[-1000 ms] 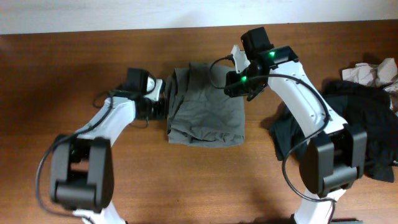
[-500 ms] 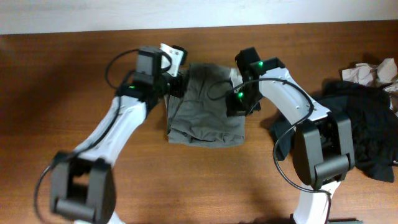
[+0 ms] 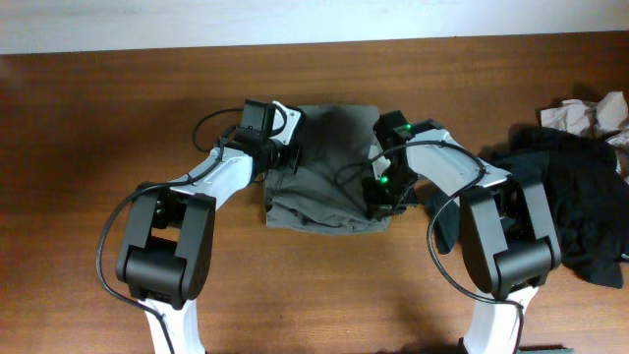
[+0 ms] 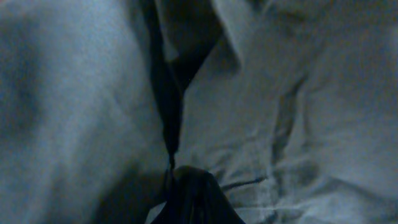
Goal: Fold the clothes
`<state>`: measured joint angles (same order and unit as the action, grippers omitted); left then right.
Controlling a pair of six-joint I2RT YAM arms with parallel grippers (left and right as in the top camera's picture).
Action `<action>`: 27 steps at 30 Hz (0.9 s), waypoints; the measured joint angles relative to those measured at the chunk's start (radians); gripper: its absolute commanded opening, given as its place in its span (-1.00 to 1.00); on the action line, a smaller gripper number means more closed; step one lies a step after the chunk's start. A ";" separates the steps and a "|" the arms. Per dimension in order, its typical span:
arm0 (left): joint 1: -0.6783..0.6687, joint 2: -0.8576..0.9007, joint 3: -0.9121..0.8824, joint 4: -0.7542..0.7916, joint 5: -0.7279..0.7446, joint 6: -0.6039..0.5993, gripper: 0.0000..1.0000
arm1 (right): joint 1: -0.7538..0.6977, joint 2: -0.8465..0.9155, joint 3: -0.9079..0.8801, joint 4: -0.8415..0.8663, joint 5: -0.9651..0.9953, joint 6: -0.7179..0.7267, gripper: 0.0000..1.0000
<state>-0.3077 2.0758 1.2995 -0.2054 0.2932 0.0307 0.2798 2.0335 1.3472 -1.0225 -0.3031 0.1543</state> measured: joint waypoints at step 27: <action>0.140 -0.309 0.407 -0.788 -0.111 -0.097 0.93 | 0.006 -0.416 -0.015 0.018 0.110 -0.003 0.55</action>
<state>-0.1680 1.7664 1.7069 -0.9936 0.1822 -0.0666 0.2859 1.6176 1.3319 -1.0050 -0.1928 0.1509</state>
